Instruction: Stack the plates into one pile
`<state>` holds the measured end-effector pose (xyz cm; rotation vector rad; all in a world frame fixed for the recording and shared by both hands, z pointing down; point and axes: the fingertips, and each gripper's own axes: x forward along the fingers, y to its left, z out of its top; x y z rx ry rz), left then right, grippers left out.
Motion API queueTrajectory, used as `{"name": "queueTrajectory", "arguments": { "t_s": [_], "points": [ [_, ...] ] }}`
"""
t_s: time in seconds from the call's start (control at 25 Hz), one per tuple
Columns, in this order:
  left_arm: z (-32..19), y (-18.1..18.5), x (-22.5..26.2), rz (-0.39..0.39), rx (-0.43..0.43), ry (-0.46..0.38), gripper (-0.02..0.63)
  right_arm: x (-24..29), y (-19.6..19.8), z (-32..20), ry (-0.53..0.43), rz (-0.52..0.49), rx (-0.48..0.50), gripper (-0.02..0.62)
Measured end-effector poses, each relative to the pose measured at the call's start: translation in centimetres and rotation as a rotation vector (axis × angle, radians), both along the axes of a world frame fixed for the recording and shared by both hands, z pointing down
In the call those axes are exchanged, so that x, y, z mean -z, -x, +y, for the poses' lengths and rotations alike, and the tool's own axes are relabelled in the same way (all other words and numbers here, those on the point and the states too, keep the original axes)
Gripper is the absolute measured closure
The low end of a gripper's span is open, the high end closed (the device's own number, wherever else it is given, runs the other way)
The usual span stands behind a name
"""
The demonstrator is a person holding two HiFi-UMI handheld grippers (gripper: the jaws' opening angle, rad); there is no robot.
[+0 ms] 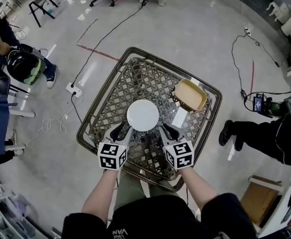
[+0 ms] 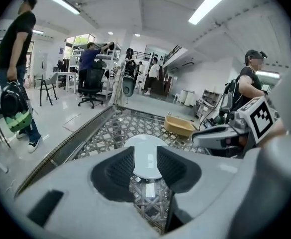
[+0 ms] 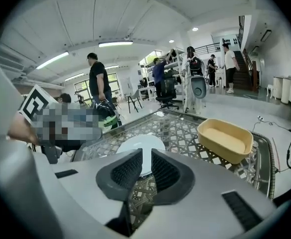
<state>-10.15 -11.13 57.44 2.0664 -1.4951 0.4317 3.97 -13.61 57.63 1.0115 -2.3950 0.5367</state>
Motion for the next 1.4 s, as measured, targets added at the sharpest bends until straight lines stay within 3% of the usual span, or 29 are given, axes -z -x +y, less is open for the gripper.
{"name": "queueTrajectory", "arguments": {
  "t_s": [0.16, 0.36, 0.92, 1.4],
  "points": [
    [2.5, -0.8, 2.4, 0.016, -0.005, -0.051, 0.529, 2.2, -0.7, 2.3, -0.035, -0.018, 0.007, 0.579],
    [5.5, -1.1, 5.5, 0.031, -0.02, -0.111, 0.571, 5.4, -1.3, 5.4, -0.076, -0.063, -0.03, 0.592],
    [16.2, 2.1, 13.0, 0.03, -0.149, -0.293, 0.586, 13.2, -1.4, 17.1, -0.219, -0.14, -0.264, 0.594],
    [25.9, 3.8, 15.5, 0.035, -0.233, -0.357, 0.586, 16.3, -0.8, 27.1, -0.303, -0.149, -0.351, 0.594]
  ]
}}
